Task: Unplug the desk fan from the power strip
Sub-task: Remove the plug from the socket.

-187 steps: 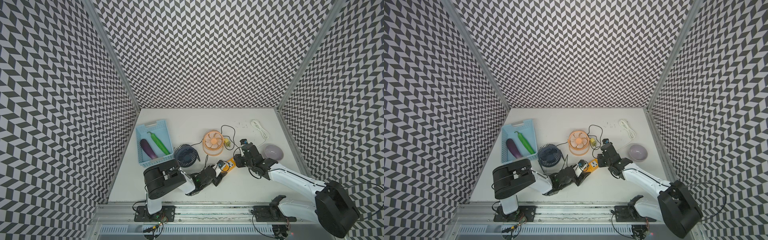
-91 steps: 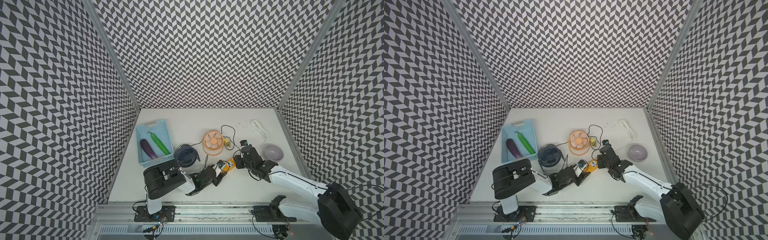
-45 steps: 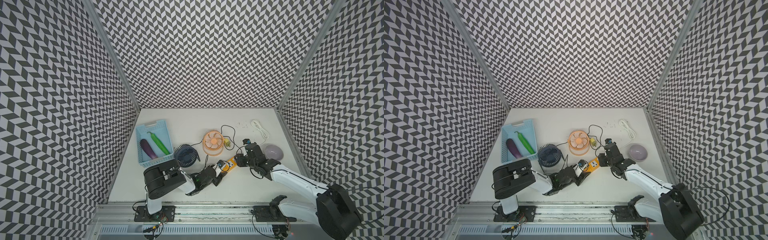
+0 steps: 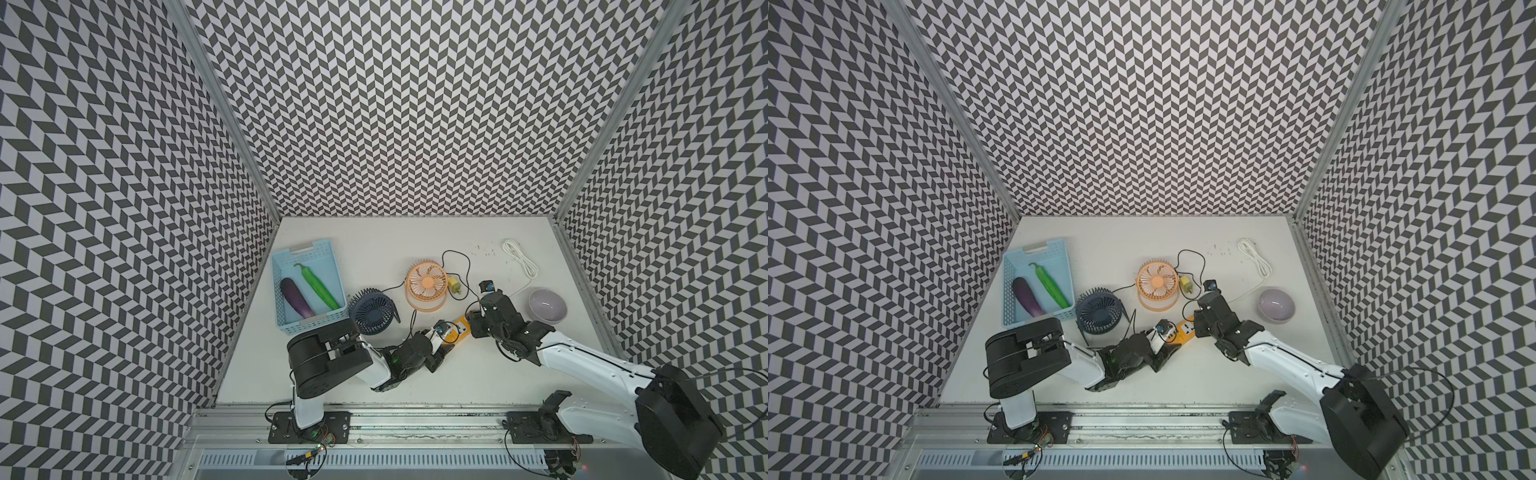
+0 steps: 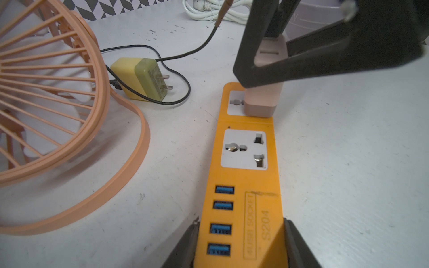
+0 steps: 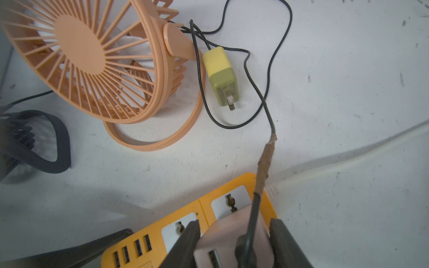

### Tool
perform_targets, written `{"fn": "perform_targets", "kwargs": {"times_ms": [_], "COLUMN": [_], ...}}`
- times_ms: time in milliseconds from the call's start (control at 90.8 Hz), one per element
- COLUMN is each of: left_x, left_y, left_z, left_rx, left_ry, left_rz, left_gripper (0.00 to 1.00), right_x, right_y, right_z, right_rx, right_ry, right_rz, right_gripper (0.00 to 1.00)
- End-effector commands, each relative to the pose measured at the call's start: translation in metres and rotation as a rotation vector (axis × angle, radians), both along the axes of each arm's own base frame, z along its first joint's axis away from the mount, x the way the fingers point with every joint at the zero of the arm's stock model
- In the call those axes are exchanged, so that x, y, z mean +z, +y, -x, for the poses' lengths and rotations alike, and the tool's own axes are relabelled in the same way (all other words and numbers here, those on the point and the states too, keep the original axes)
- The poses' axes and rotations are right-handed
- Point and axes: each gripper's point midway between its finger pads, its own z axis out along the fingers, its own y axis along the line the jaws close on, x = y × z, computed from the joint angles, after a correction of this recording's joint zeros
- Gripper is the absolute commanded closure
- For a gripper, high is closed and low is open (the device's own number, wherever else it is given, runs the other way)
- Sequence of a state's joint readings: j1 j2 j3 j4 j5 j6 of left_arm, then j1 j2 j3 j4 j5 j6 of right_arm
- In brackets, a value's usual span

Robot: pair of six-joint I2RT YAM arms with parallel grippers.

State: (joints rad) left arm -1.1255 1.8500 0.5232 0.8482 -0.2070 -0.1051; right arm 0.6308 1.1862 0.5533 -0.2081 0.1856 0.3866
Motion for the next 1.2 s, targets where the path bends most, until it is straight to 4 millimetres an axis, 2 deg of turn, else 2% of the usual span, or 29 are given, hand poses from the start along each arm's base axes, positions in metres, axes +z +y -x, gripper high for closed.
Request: {"fn": "perform_targets", "kwargs": {"times_ms": [0, 132, 242, 386, 562, 672, 804, 980, 1190], "left_x": [-0.043, -0.042, -0.042, -0.042, -0.043, -0.044, -0.043, -0.043, -0.042], "left_y": [0.013, 0.012, 0.012, 0.011, 0.010, 0.010, 0.011, 0.012, 0.011], "left_z": [0.017, 0.017, 0.017, 0.018, 0.018, 0.018, 0.018, 0.017, 0.018], "left_rx": [-0.043, -0.043, -0.044, -0.048, -0.050, -0.051, -0.048, -0.045, -0.048], "left_ry": [0.079, 0.079, 0.079, 0.079, 0.083, 0.085, 0.083, 0.082, 0.081], "left_rz": [-0.143, -0.141, -0.141, -0.138, -0.138, -0.140, -0.141, -0.142, -0.140], "left_gripper": [0.69, 0.69, 0.69, 0.69, 0.69, 0.69, 0.69, 0.69, 0.69], "right_x": [0.028, 0.028, 0.026, 0.029, 0.026, 0.028, 0.038, 0.034, 0.033], "right_y": [0.030, 0.010, 0.012, 0.020, 0.051, 0.052, 0.045, 0.015, 0.019], "right_z": [-0.008, -0.017, -0.016, -0.011, 0.007, 0.006, -0.001, -0.014, -0.013], "right_rx": [0.060, 0.009, 0.027, 0.046, 0.128, 0.120, 0.097, 0.033, 0.070], "right_ry": [-0.036, -0.022, -0.007, -0.027, -0.023, -0.025, -0.042, -0.025, -0.019], "right_rz": [-0.200, -0.240, -0.221, -0.220, -0.178, -0.191, -0.229, -0.264, -0.246], "right_gripper": [0.75, 0.75, 0.75, 0.75, 0.75, 0.75, 0.75, 0.76, 0.76]}}
